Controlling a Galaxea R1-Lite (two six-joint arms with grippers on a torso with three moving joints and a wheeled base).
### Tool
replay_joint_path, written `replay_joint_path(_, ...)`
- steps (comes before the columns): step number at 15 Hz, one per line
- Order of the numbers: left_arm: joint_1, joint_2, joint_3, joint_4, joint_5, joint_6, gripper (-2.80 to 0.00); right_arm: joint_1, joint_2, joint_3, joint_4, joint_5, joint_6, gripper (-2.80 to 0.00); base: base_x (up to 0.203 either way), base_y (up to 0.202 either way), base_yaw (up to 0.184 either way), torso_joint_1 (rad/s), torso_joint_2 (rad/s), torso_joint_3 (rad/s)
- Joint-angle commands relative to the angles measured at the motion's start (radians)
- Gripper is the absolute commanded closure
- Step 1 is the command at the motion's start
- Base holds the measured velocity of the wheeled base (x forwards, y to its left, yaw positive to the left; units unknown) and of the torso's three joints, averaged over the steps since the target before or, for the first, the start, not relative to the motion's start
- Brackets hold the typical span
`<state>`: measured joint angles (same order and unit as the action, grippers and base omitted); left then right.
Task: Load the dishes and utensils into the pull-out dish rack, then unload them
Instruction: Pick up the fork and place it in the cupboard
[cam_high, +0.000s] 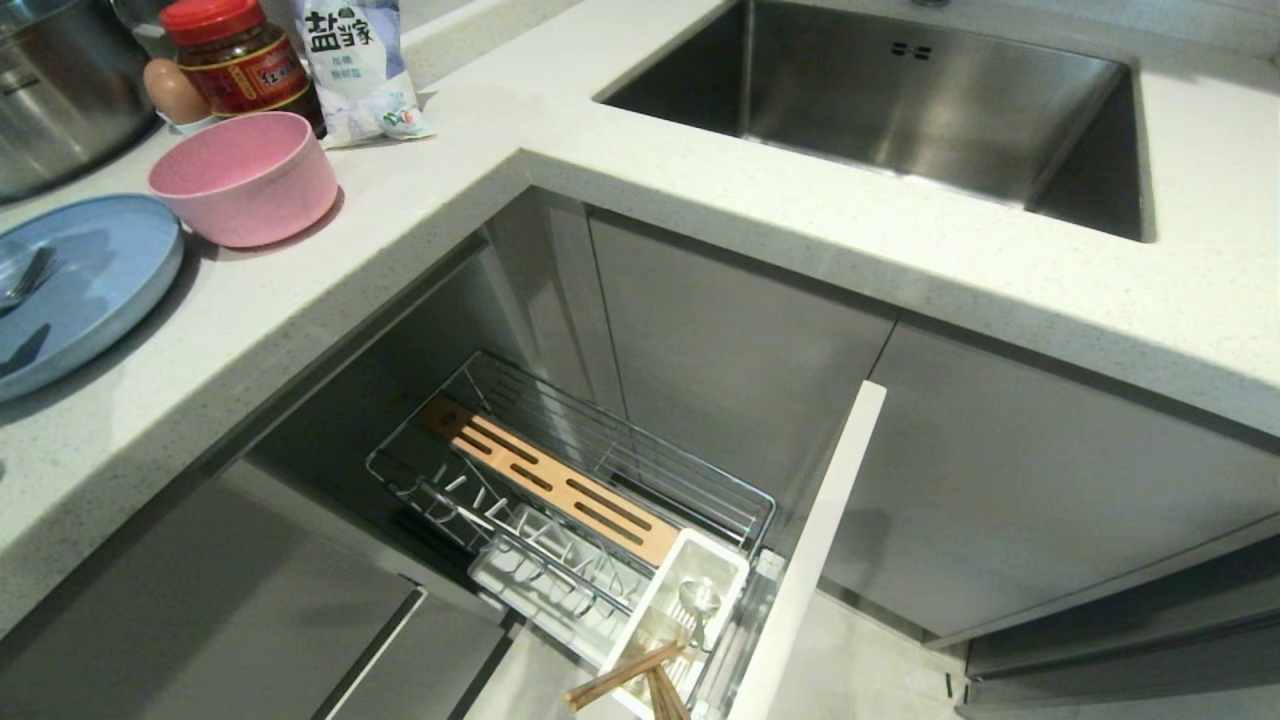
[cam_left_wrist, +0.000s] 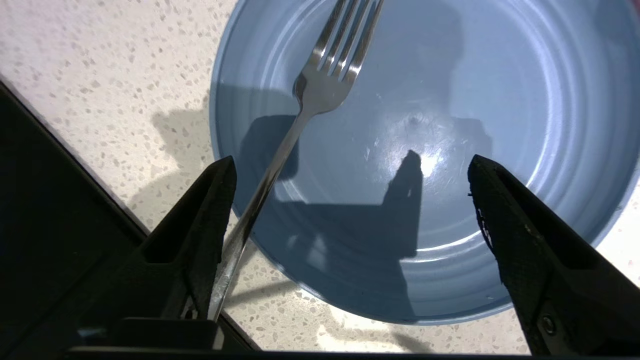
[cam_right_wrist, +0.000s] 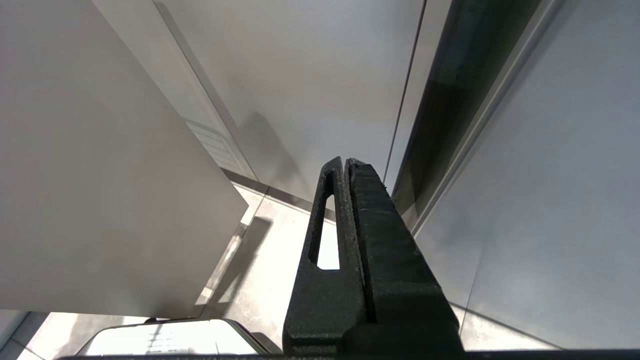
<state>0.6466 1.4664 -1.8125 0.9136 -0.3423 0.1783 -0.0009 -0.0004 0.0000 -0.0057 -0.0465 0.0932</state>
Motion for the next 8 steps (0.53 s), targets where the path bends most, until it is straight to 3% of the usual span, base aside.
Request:
replay_joint_path(1,-0.005,0.008,0.020,0.005,0.002,0.004,-2.80,0.001,-0.004,0.000,0.000,-0.001,0.000,0.00,0.000,0.000,0.000,0.000,0.00,0.000)
replay_joint_path(8,-0.021,0.048,0.022,0.001,0.003,0.006,-2.80,-0.001,-0.004,0.000,0.000,-0.001,0.000,0.00,0.000,0.000,0.000,0.000,0.00,0.000)
